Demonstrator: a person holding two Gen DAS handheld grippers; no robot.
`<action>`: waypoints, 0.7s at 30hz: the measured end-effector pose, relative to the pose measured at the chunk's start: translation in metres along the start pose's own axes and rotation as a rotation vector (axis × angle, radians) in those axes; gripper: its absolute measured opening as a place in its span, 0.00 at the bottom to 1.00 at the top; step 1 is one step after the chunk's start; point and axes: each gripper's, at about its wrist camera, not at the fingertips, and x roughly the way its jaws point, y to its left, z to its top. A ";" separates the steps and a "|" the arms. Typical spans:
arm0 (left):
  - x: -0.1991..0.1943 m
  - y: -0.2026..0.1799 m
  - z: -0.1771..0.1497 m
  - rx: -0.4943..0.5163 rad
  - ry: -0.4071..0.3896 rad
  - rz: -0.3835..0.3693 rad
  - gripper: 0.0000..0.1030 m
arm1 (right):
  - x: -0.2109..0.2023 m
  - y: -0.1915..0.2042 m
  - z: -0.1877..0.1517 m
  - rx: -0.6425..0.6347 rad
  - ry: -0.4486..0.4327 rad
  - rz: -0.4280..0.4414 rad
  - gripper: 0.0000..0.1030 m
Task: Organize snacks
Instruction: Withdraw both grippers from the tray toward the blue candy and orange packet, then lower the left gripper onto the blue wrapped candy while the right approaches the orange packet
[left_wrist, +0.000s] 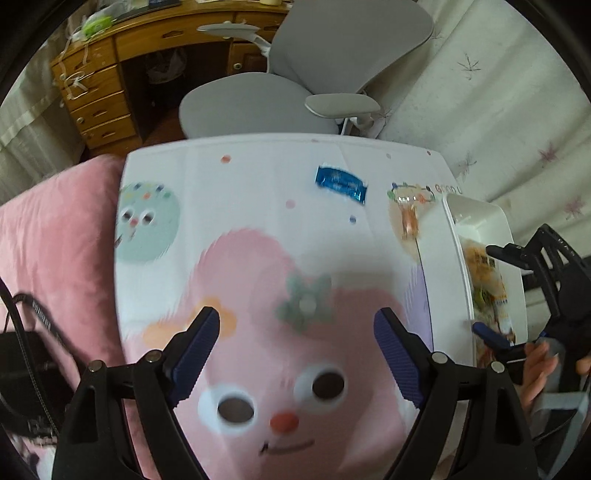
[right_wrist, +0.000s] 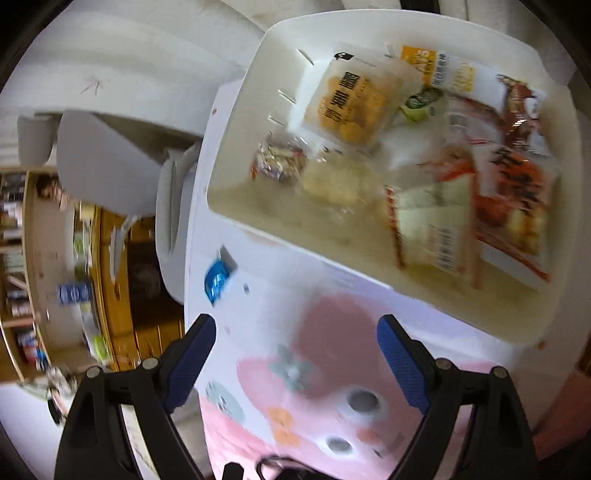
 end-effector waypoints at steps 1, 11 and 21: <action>0.009 -0.001 0.009 0.006 0.006 -0.004 0.82 | 0.009 0.004 0.002 0.014 -0.016 0.002 0.87; 0.084 -0.007 0.078 0.065 0.042 0.002 0.82 | 0.077 0.033 0.014 0.057 -0.119 -0.077 0.87; 0.124 -0.021 0.124 0.142 -0.036 -0.087 0.82 | 0.121 0.052 0.030 0.022 -0.207 -0.174 0.87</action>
